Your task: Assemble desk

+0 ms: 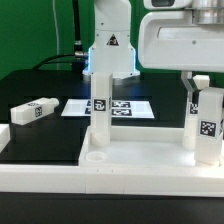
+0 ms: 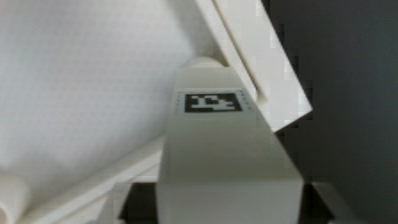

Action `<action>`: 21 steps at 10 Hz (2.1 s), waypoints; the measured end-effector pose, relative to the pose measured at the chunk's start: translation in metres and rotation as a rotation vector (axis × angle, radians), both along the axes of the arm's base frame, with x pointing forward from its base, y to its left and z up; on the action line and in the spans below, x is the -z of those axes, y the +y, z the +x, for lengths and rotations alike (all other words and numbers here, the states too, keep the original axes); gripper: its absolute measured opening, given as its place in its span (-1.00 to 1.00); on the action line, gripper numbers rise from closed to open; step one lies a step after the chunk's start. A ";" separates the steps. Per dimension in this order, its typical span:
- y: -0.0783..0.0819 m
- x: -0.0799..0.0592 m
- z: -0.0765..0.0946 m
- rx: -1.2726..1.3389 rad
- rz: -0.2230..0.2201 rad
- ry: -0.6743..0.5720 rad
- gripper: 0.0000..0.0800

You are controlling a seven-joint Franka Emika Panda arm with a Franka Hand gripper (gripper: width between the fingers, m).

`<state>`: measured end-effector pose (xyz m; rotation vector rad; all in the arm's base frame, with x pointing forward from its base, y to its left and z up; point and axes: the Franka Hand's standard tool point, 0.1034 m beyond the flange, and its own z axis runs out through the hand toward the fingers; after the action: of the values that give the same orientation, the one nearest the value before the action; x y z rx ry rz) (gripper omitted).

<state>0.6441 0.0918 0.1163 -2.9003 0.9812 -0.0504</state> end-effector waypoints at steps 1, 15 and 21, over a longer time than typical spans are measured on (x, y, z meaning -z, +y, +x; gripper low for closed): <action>-0.001 0.000 -0.001 0.102 0.014 0.006 -0.27; 0.009 0.002 -0.007 0.218 0.003 0.033 0.62; 0.014 0.000 -0.005 -0.316 -0.048 0.001 0.62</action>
Offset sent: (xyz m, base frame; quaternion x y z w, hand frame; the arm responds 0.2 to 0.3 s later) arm -0.0078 0.0117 -0.0103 0.0081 -0.0322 0.3207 0.9466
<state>0.6393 0.1057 0.1159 -3.0598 0.5176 -0.0537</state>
